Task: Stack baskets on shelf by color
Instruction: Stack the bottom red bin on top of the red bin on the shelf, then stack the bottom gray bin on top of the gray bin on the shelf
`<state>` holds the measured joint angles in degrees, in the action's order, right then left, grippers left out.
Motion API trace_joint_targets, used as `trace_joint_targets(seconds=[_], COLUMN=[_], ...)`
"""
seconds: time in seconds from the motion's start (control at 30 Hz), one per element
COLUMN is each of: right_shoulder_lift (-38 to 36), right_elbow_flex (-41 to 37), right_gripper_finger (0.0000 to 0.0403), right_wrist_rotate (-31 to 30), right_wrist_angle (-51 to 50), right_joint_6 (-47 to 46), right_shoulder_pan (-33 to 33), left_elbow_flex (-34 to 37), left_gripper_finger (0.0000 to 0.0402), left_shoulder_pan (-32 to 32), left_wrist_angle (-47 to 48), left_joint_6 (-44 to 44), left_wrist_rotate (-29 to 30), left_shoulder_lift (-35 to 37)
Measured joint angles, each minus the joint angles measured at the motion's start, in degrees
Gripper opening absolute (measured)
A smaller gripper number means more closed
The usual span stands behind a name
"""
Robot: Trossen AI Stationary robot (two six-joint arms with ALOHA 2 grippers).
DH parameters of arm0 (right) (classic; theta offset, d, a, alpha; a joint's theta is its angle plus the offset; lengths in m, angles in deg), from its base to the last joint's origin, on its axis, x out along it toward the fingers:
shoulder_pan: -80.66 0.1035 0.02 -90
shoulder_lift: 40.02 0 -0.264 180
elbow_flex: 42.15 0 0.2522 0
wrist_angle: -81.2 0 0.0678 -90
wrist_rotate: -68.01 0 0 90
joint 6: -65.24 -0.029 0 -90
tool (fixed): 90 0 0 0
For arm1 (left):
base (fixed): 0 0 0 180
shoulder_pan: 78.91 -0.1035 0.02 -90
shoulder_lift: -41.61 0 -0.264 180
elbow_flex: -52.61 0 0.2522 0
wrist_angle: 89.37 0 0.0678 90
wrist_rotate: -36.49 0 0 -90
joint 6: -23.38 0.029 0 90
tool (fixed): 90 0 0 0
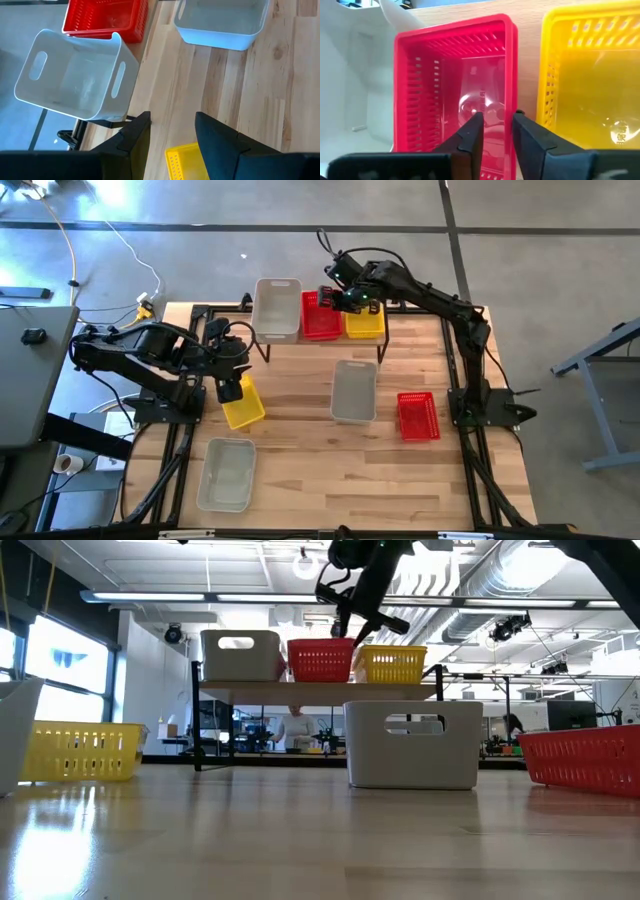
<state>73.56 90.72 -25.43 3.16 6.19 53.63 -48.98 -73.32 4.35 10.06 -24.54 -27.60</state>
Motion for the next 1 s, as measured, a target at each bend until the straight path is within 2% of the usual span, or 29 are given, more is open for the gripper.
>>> trace_joint_targets(seconds=[0.17, 0.4, 0.63, 0.83, 1.0], right_shoulder_lift=[-0.08, -0.09, -0.09, -0.11, -0.11], right_elbow_flex=[1.10, 3.08, 6.82, 8.52, 8.79], right_gripper_finger=[0.0097, 0.0087, 0.0083, 0.0083, 0.0083], right_wrist_rotate=[0.00, -0.02, 0.41, 0.45, -1.13], right_wrist_angle=[-0.02, -1.37, -4.76, -9.06, -12.32], right_joint_6=[0.58, 1.76, 7.68, 17.72, 21.21], right_shoulder_pan=[0.00, 0.06, 0.60, 4.94, 9.87], left_elbow_flex=[0.00, 0.00, 0.00, 0.00, 0.00], left_gripper_finger=[0.0145, 0.0145, 0.0145, 0.0145, 0.0145], left_shoulder_pan=[0.01, 0.02, 0.01, 0.15, 0.84], left_wrist_angle=[0.00, 0.02, 2.21, 5.60, 7.05], left_joint_6=[-0.02, -0.63, -2.15, -6.14, -8.78], left_wrist_rotate=[0.00, -0.02, -0.04, -1.74, -3.72], left_shoulder_lift=[0.00, 0.00, 0.00, 0.00, 0.00])
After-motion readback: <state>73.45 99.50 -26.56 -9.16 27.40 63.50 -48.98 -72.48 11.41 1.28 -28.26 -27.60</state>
